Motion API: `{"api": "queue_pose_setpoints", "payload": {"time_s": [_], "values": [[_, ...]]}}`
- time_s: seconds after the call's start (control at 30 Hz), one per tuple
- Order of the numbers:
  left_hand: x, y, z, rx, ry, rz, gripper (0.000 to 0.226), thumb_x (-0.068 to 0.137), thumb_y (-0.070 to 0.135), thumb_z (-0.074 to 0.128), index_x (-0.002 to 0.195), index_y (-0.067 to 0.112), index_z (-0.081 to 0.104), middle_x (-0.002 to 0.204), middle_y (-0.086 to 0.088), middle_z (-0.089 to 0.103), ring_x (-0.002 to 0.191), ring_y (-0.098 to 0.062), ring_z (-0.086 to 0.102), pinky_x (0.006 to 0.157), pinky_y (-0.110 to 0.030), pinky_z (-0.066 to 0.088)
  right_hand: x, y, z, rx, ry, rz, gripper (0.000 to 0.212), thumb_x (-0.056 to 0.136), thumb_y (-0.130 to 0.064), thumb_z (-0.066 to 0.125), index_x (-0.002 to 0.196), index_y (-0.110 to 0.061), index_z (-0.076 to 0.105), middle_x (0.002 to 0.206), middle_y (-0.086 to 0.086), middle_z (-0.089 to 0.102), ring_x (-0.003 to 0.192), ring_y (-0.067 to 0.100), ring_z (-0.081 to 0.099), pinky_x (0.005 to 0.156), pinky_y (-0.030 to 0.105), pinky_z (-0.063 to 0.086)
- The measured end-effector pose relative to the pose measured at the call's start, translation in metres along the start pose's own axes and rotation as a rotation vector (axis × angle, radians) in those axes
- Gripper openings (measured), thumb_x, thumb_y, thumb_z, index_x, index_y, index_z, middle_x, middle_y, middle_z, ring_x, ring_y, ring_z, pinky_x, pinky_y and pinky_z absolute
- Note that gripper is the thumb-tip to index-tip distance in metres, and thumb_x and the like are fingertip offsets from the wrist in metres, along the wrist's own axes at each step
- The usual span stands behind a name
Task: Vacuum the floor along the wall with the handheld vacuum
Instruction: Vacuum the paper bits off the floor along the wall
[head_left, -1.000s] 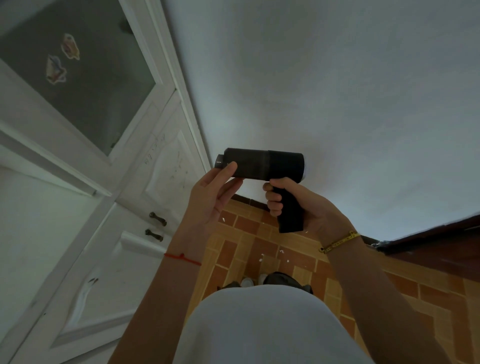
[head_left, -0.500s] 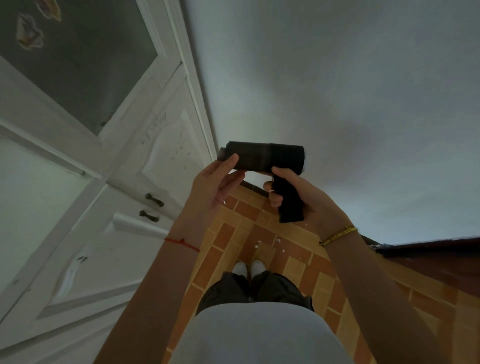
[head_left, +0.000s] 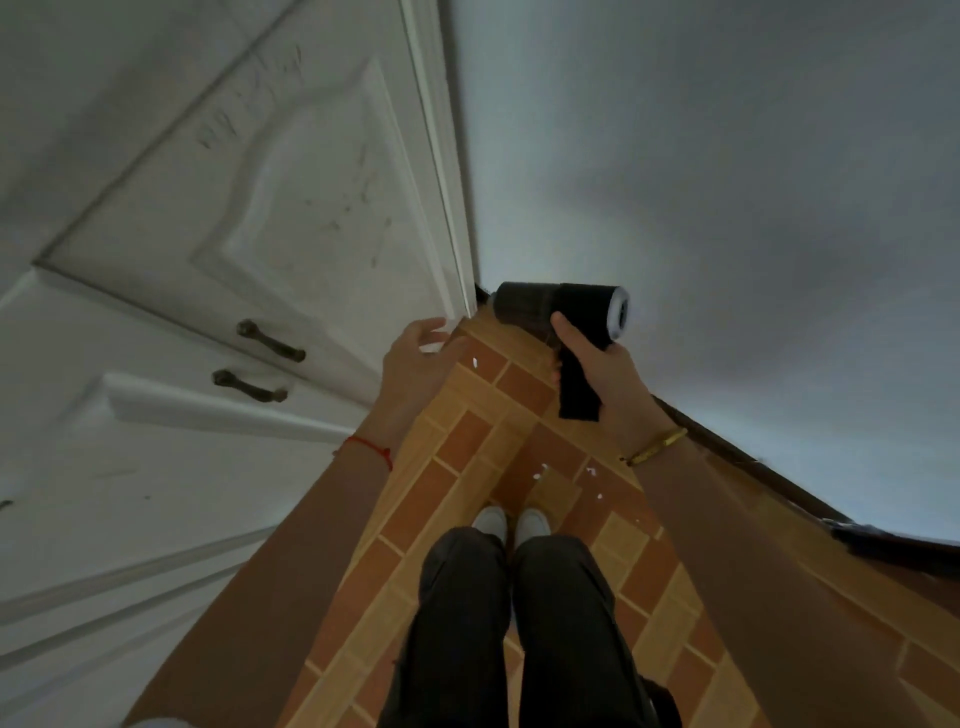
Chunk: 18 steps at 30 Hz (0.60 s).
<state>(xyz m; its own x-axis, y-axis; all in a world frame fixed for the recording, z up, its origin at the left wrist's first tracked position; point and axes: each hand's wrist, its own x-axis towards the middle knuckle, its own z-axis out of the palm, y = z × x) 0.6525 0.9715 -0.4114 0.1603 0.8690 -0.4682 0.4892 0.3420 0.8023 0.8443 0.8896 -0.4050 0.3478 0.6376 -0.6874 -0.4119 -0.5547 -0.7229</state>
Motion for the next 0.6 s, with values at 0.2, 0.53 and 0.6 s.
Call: {"api": "queue_pose_setpoints", "payload": {"time_s": [0.2, 0.53, 0.6], "values": [[0.106, -0.167, 0.058, 0.288, 0.040, 0.110, 0.039, 0.092, 0.023, 0.065, 0.129, 0.013, 0.057, 0.122, -0.002, 0.062, 0.093, -0.008, 0.061, 0.075, -0.004, 0.042, 0.149, 0.135, -0.006, -0.250, -0.030, -0.146, 0.030, 0.085, -0.031, 0.071, 0.070, -0.007, 0.061, 0.063, 0.013, 0.062, 0.052, 0.022, 0.058, 0.067, 0.038, 0.055], [0.241, -0.361, 0.138, 0.606, -0.076, 0.297, 0.048, 0.093, 0.022, 0.059, 0.138, 0.011, 0.050, 0.135, -0.015, 0.055, 0.126, -0.033, 0.049, 0.106, -0.045, 0.041, 0.335, 0.279, -0.014, -0.456, 0.069, -0.165, 0.039, 0.080, -0.041, 0.075, 0.078, -0.003, 0.068, 0.067, 0.014, 0.071, 0.060, 0.025, 0.070, 0.071, 0.038, 0.061], [0.266, -0.392, 0.151, 0.648, -0.076, 0.312, 0.050, 0.093, 0.021, 0.059, 0.140, 0.009, 0.047, 0.141, -0.014, 0.052, 0.131, -0.032, 0.046, 0.109, -0.045, 0.039, 0.370, 0.298, -0.010, -0.479, 0.058, -0.188, 0.030, 0.082, -0.035, 0.074, 0.074, -0.008, 0.064, 0.063, 0.009, 0.068, 0.051, 0.019, 0.066, 0.063, 0.033, 0.059]]}}
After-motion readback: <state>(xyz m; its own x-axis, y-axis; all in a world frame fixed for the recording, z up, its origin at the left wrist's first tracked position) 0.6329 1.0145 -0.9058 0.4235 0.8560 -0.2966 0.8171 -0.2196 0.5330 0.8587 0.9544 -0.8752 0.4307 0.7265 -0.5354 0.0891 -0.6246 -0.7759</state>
